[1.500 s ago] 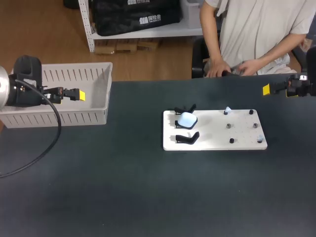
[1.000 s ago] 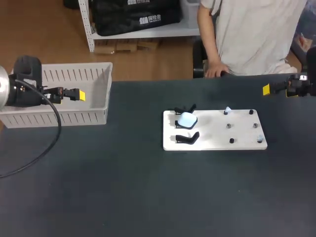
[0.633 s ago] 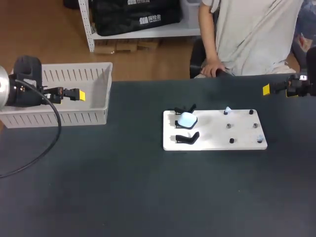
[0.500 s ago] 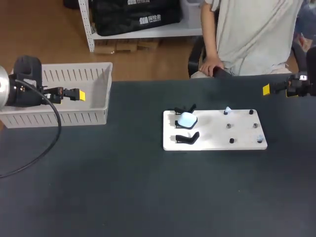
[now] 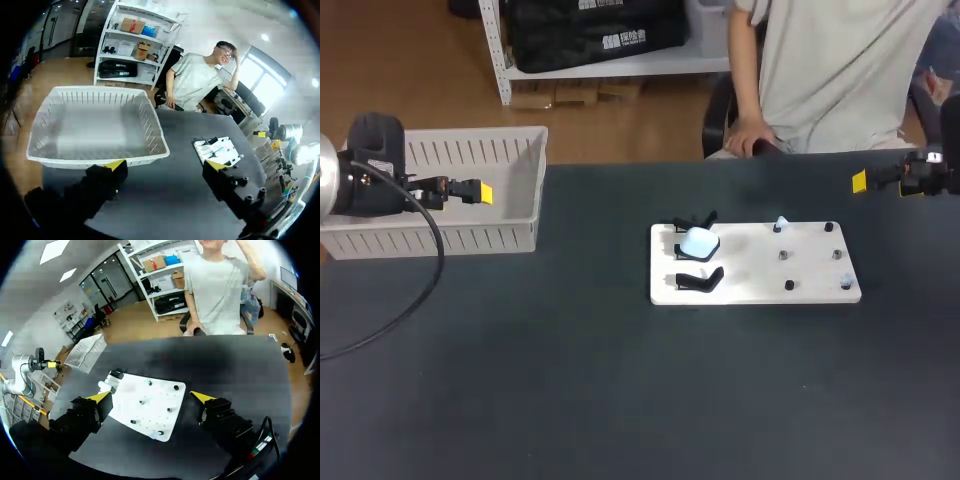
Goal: Pick up each earbud case from the left stands, insert the matching earbuds, close the lid, and place the case in the box.
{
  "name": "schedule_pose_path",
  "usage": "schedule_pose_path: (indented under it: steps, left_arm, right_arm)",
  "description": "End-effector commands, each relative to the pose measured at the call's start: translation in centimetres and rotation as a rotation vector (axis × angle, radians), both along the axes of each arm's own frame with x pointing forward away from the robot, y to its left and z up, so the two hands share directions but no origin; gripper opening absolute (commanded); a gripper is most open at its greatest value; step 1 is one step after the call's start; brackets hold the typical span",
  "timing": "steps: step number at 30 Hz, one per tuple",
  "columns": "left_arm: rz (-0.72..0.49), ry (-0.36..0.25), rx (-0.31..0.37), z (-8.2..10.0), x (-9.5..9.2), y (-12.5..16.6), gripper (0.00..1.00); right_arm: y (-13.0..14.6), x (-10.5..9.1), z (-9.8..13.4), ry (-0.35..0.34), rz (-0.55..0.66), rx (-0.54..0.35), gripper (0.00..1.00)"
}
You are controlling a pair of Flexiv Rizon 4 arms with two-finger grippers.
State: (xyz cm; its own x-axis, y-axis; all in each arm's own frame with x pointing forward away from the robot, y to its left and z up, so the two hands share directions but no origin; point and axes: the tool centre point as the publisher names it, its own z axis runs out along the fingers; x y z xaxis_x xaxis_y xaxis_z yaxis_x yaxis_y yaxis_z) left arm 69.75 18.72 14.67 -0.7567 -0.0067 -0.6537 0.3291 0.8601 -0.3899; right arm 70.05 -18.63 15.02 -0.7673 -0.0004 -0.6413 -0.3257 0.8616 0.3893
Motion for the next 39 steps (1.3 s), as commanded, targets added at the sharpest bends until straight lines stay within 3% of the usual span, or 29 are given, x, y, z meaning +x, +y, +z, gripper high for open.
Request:
schedule_pose_path:
  steps: [1,19,28,33,39]
  left_arm:
    - [0.004,0.011,0.011,0.2,0.1,-0.2,1.0]
    - [-0.001,0.009,0.011,0.2,0.1,-0.2,1.0]
    - [-0.216,-0.062,0.035,0.7,0.0,-2.4,1.0]
    - [-0.391,-0.141,0.083,0.9,-0.2,-4.5,1.0]
    - [-0.599,-0.224,0.092,1.0,-0.8,-6.6,1.0]
  right_arm:
    - [0.0,0.0,0.0,0.0,0.002,0.0,1.0]
    - [0.0,0.0,0.0,0.0,0.002,0.0,1.0]
    - [0.0,0.0,0.0,0.0,0.002,0.0,1.0]
    - [0.0,0.0,0.0,0.0,0.002,0.0,1.0]
    - [0.0,0.0,0.0,0.0,0.002,0.0,1.0]
